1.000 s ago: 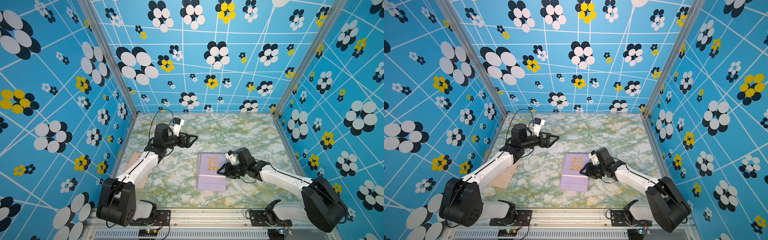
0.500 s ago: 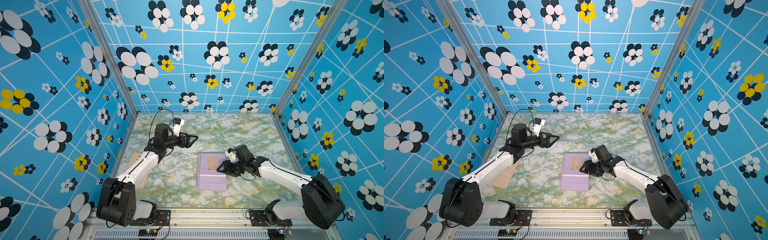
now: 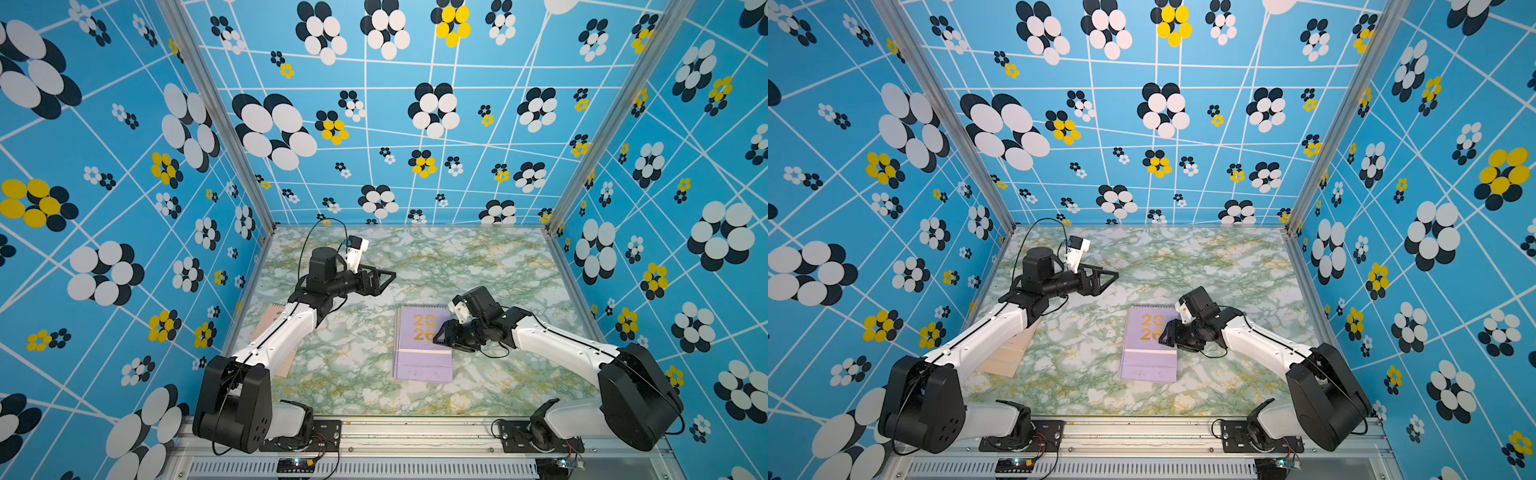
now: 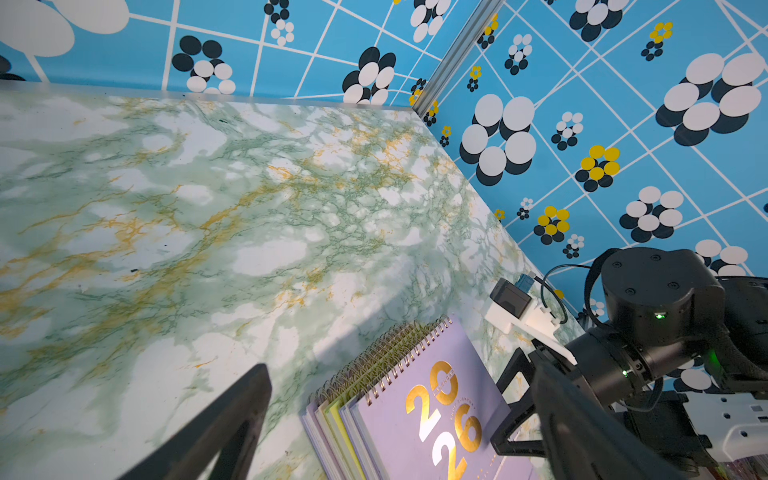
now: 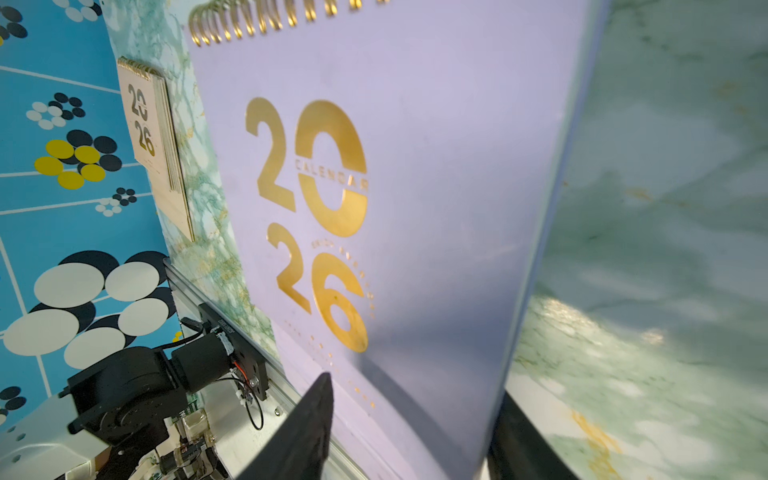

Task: Stack the calendars
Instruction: Place the calendar at the calendar.

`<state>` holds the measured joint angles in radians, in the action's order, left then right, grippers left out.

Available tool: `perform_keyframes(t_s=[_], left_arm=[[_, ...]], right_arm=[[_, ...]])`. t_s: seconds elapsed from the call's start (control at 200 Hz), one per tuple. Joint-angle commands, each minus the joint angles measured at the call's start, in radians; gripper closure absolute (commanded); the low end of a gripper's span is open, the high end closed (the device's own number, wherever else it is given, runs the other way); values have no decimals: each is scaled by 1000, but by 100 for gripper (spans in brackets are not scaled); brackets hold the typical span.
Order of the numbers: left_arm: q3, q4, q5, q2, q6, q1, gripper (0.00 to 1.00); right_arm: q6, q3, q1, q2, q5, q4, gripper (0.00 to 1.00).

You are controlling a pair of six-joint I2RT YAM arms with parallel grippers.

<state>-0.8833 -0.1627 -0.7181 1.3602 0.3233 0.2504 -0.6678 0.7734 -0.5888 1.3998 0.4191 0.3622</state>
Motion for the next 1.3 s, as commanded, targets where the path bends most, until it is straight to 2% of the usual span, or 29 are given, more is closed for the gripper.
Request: perform_keyframes(t_s=[0.0,0.345,0.635,1.299], left_arm=[[-6,2,-19,4,-21,7,1],[-8,3,-20,4,-21,7,0],[-9,3,-20,4,-23,7,0],[-9,6,-22,5,-23,7,0]], right_arm=[[27,11,-7,29,-58,35,42],[35,56,-10,59,-124,100,41],[30,80,-9,67,-176,137,34],[54,192,-14,150,-206,138,26]])
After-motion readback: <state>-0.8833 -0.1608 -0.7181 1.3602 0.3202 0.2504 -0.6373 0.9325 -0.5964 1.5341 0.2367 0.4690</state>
